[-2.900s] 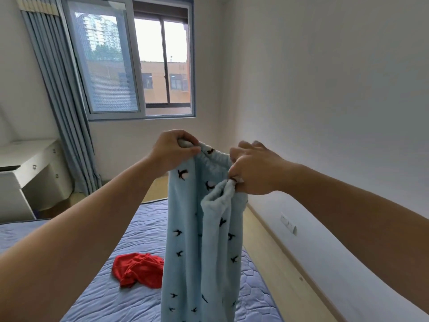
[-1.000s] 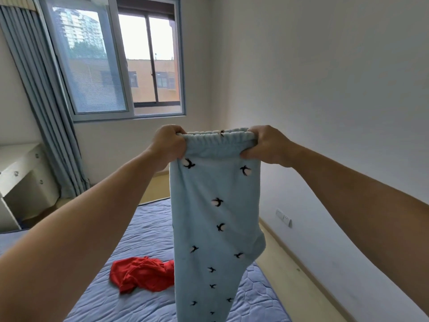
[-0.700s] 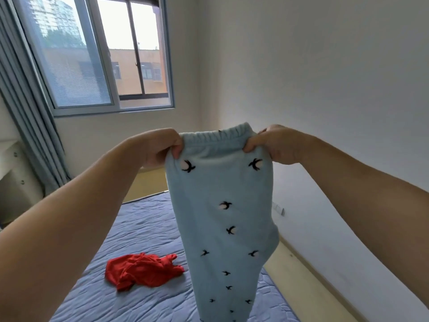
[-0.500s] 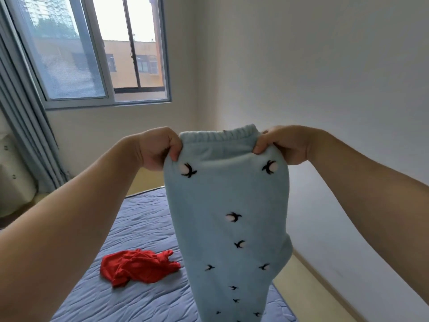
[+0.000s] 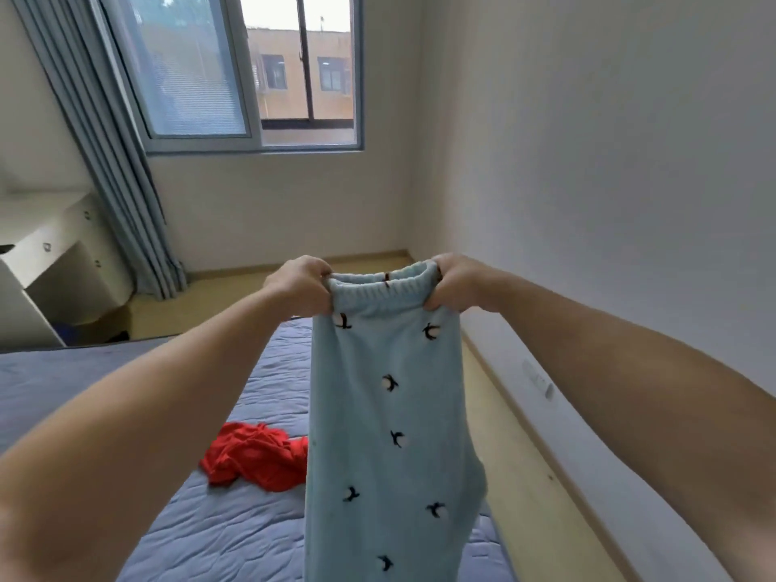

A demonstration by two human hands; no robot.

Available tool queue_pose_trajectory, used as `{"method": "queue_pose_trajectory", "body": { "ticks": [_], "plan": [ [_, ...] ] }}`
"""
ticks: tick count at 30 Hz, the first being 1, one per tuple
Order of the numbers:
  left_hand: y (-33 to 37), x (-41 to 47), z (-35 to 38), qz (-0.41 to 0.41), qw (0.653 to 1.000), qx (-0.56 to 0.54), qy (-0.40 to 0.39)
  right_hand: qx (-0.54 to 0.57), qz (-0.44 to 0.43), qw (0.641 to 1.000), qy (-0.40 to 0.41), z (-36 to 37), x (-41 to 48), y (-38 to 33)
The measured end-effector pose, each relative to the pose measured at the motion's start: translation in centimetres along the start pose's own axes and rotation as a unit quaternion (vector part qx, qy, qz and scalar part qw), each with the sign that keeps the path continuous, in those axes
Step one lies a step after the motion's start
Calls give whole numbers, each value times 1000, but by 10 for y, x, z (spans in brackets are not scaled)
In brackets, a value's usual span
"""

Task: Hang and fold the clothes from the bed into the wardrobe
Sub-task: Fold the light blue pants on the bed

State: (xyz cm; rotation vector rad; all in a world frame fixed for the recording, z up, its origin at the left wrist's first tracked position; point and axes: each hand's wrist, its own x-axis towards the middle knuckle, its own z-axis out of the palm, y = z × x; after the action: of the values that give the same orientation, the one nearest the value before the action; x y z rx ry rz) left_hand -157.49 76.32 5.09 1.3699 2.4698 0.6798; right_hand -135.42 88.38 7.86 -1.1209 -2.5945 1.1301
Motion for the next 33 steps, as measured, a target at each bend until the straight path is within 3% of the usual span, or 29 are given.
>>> {"method": "queue_pose_trajectory", "body": {
  "ticks": [2,4,9,12,19,24,29,33],
  "plan": [
    [3,19,15,-33,994,64,80,-102,-7,992,74,3,35,10],
    [8,40,22,-59,988,28,139,-176,-15,971,164,0,62,17],
    [24,71,4,-37,959,-137,245,-190,-179,907,330,-22,91,20],
    [32,73,-6,-10,943,-163,289,-168,-224,886,369,-42,91,15],
    [29,39,21,17,933,-223,281,-96,-295,884,349,-31,68,42],
    [-17,-13,107,7,956,-239,171,-66,-266,923,272,47,39,111],
    [-81,-92,234,-51,974,-215,-58,-133,-66,985,82,162,-6,205],
    [-122,-157,324,-101,976,-113,-157,-227,34,972,-53,248,-52,270]
  ]
}}
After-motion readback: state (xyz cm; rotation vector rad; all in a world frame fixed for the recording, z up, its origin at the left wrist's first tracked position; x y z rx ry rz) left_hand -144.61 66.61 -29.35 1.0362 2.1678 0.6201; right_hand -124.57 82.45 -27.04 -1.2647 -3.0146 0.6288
